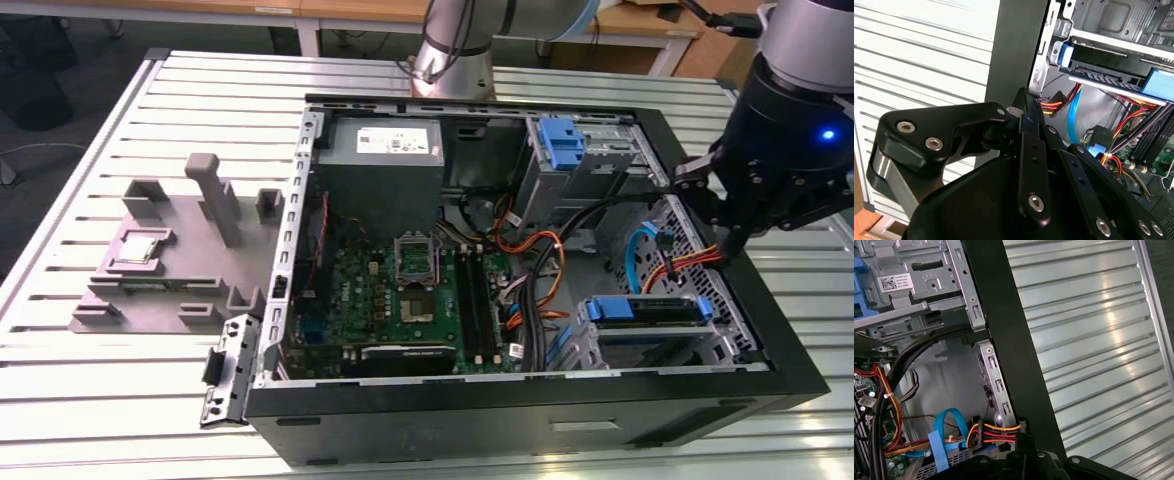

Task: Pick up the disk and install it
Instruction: 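Insert the first disk wire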

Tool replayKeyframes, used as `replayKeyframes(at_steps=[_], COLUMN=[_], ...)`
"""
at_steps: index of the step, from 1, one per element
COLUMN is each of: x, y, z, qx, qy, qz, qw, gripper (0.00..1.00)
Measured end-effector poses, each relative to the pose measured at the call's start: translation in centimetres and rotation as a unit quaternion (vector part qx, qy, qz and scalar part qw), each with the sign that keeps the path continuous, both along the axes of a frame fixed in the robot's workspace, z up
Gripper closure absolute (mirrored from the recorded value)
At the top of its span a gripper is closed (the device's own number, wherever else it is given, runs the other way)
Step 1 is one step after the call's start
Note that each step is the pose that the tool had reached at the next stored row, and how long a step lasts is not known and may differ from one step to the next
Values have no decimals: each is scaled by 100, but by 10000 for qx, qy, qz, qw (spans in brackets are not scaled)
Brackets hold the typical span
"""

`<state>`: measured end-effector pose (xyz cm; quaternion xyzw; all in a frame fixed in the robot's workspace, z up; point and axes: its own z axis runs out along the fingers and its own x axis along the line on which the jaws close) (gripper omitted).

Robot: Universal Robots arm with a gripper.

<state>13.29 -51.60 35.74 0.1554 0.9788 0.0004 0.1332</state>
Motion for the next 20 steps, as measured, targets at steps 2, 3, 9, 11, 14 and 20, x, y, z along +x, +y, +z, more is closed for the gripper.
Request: replayKeyframes(at_steps=[2, 3, 9, 11, 14, 20], x=[-4, -5, -34, -39, -39, -58], y=[30, 41, 48, 47, 47, 48], z=[-1, 0, -3, -3, -3, -14], qx=[-28, -48, -114, -114, -114, -128], qy=[-22, -40, -163, -183, -185, -190], qz=[13, 20, 64, 66, 66, 126], qw=[10000, 10000, 9998, 9997, 9997, 9997], gripper=[90, 90, 90, 90, 90, 77])
